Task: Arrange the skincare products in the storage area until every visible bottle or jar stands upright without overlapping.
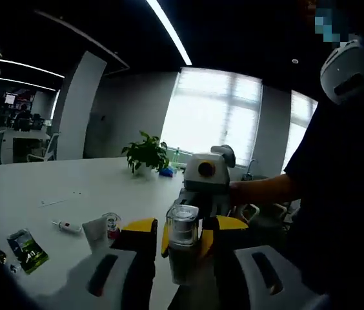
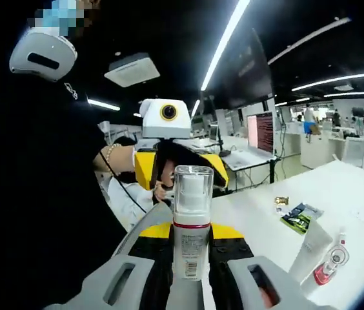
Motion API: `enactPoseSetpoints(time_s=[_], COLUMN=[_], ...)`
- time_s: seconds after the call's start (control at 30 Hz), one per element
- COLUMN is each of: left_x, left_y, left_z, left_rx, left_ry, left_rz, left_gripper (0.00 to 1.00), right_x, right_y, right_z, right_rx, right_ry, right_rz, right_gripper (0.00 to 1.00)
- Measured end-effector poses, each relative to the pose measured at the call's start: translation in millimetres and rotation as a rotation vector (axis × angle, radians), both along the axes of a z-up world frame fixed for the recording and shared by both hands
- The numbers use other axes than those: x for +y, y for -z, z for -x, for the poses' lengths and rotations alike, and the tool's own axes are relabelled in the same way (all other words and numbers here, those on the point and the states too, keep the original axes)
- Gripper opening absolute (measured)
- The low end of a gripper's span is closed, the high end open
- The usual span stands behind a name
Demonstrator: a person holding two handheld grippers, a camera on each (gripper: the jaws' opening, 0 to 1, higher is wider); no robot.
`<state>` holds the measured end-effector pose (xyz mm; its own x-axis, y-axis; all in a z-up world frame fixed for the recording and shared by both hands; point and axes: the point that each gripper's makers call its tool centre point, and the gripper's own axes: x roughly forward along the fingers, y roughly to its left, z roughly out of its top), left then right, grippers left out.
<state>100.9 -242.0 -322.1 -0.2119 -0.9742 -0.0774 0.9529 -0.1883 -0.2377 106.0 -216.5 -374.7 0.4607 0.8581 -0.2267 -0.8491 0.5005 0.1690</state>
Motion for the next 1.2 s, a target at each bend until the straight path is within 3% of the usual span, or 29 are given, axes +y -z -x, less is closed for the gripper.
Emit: enactPoseSetpoints(time_s=[0.33,0.47,0.53,0.8,1.03,1.2], left_x=[-5,-10,-11,-13,-13,-16], left_y=[5.4,4.9,6.1,8.5,12.4,19.1], left_z=[1.2,0.8,1.2,-3.9,-1.0,-4.8], left_rx=[-0.115,-0.225,-0.253,-0.171,-0.170,-0.153], left_ry=[-0.018,-0.048,-0.052,-0.050,-0.005,-0.029], left_rz=[-0.041,-0.035,-0.035,0.003,-0.002,-0.014], left_gripper=[0.20,0.18,0.17,0.16,0.16,0.17], right_x=[-2,-5,-13,-18,-21,-22], right_y=[4.5,6.4,11.7,9.3,14.1,20.2], right_z=[1,-6,-14,-15,-10,-13], right_rx=[-0.009,-0.014,0.032,-0.021,-0.044,-0.062], right_ry=[-0.015,0.025,0.100,0.108,0.100,0.151], right_rz=[0.030,0.062,0.079,0.089,0.123,0.146], right_gripper=[0.12,0.13,0.15,0.17,0.12,0.11])
